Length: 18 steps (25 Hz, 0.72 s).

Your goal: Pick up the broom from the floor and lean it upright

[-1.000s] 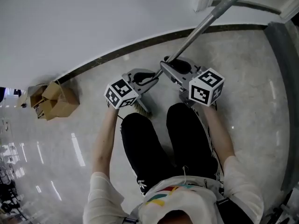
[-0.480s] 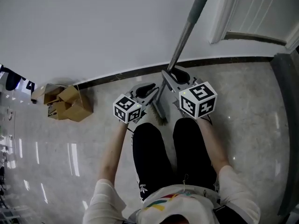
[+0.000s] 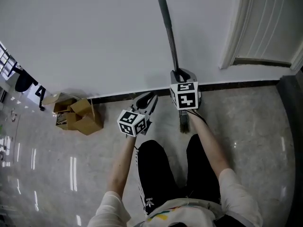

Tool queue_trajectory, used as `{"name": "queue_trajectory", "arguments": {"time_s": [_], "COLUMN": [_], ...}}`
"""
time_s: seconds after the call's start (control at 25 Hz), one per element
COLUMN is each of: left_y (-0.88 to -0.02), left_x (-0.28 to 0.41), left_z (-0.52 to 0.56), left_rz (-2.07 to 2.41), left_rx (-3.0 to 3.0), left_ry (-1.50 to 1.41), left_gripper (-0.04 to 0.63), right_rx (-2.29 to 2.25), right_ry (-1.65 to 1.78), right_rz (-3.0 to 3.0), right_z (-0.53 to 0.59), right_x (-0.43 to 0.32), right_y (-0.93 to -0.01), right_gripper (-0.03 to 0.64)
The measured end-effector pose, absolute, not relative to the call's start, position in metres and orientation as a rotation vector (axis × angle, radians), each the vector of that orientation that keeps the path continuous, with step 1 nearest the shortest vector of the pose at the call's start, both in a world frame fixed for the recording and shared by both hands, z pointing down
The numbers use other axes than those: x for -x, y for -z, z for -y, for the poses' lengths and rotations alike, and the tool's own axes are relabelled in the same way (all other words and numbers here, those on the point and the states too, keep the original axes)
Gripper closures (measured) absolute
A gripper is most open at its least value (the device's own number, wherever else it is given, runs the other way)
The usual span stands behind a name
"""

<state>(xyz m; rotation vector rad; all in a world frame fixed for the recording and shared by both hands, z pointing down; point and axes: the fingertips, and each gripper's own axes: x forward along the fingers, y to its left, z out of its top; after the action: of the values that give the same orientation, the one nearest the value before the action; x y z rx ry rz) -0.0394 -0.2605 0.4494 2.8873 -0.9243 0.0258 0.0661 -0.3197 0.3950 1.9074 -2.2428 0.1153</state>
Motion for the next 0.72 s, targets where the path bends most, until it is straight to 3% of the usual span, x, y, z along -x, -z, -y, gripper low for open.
{"name": "queue_trajectory", "arguments": {"time_s": [0.28,0.72], "left_y": [-0.464,-0.495], "left_x": [0.068,0.12], "left_z": [0.269,0.273], "left_rz": [1.021,1.088], "left_rx": [-2.831,-2.804], "left_ry": [-0.033,-0.169], "left_gripper": [0.476,0.476], "right_rx": [-1.907,-1.673], "right_ry": [-0.229,-0.093], "right_rz": [2.33,2.428], "right_z": [0.387,0.464], "right_x": [-0.044,0.033], "right_y": [-0.403,-0.408], "right_gripper": [0.518,0.518]}}
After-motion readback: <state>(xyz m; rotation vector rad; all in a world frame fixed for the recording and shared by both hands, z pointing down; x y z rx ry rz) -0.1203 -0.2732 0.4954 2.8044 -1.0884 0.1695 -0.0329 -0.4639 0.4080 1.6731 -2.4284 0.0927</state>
